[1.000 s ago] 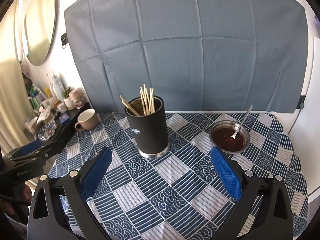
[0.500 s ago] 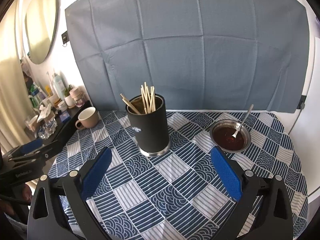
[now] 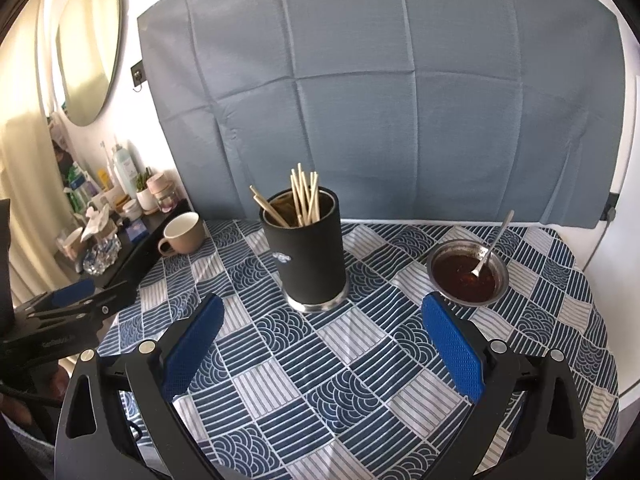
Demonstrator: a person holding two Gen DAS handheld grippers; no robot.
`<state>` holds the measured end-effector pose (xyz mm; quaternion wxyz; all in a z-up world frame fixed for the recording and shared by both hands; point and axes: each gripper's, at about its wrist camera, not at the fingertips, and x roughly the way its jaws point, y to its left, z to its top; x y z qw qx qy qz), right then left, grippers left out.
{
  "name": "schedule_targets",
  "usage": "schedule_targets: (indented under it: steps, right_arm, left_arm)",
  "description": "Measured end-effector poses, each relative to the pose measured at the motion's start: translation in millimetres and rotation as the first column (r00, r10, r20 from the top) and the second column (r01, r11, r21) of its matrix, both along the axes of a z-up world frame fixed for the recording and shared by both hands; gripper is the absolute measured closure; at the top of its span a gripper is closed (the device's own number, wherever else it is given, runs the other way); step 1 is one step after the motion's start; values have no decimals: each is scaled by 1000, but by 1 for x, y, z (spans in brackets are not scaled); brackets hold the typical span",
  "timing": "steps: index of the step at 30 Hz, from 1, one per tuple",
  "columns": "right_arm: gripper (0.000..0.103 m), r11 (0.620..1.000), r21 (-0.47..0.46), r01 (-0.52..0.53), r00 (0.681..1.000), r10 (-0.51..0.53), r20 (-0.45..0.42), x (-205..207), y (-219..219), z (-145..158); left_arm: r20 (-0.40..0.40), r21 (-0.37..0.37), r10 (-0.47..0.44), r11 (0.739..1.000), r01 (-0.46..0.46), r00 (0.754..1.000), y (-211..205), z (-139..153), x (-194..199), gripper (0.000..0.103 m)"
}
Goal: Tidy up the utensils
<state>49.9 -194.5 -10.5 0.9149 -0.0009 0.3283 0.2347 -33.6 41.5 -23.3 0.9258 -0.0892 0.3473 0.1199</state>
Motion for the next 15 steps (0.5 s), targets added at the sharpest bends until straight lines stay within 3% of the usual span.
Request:
schedule_targets:
  steps: [15]
  right_arm:
    - [8, 1000, 1, -6, 1000, 6, -10, 0, 0, -2]
  left_arm:
    - [-13, 12, -9, 1000, 9, 1000, -1, -1, 2, 6]
